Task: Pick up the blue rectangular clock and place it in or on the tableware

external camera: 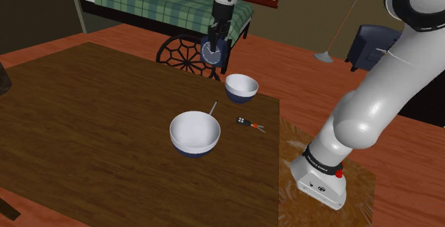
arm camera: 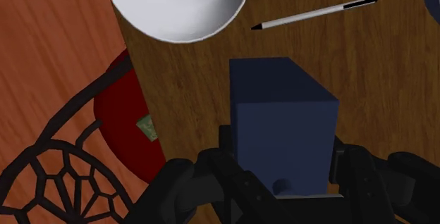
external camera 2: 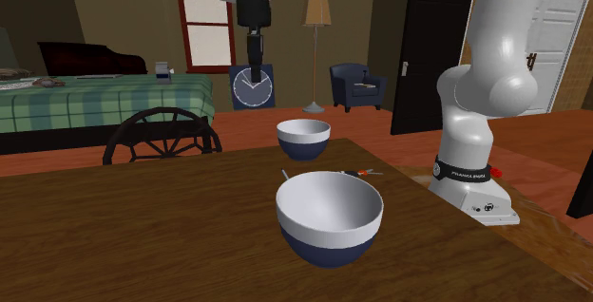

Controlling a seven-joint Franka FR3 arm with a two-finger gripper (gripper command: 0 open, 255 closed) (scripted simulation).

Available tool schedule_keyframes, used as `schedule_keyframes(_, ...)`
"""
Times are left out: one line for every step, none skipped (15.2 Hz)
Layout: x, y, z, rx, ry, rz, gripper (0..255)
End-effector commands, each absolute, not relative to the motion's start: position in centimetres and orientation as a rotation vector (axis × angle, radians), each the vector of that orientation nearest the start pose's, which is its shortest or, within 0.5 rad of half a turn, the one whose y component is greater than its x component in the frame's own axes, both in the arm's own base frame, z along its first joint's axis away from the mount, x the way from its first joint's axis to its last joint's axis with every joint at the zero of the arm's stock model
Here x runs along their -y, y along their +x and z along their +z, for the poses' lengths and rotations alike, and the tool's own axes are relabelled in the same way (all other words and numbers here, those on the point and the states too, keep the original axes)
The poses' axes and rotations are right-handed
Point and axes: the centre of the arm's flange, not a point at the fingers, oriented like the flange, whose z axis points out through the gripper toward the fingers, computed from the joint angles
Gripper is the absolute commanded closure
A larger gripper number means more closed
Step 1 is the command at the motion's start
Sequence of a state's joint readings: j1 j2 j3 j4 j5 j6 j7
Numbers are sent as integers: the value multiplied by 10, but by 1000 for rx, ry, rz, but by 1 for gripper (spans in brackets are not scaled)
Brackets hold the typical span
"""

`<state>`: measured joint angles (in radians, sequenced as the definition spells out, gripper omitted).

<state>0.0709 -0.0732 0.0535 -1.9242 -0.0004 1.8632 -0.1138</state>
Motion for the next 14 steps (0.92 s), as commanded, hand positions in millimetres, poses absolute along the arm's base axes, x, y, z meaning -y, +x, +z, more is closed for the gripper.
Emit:
schedule_keyframes(-49, 517, 523, 374, -3123, -20, 255)
schedule_keyframes(-41, 507, 524, 374, -3123, -20, 255)
schedule_keyframes(-32, 497, 525, 374, -3123, -20, 255)
schedule_keyframes(-23, 488, 526, 374, -3123, -20, 255)
schedule_keyframes(-14, 478, 527, 374, -3123, -20, 255)
schedule_keyframes(-5, 468, 528, 374, -3123, -20, 255)
schedule_keyframes(4, 459, 529, 374, -3123, -20, 255)
schedule_keyframes(13, 449, 530, 374, -3123, -20, 255)
schedule_keyframes(22, 439, 531, 374, -3123, -20, 255)
schedule_keyframes(31, 430, 533, 374, -3123, -20, 255)
schedule_keyframes(40, 420, 534, 374, -3123, -20, 255)
schedule_keyframes(40, 420, 528, 374, -3123, -20, 255)
schedule_keyframes(40, 420, 523, 374, -3123, -20, 255)
schedule_keyframes(40, 420, 518, 374, -3123, -20, 255)
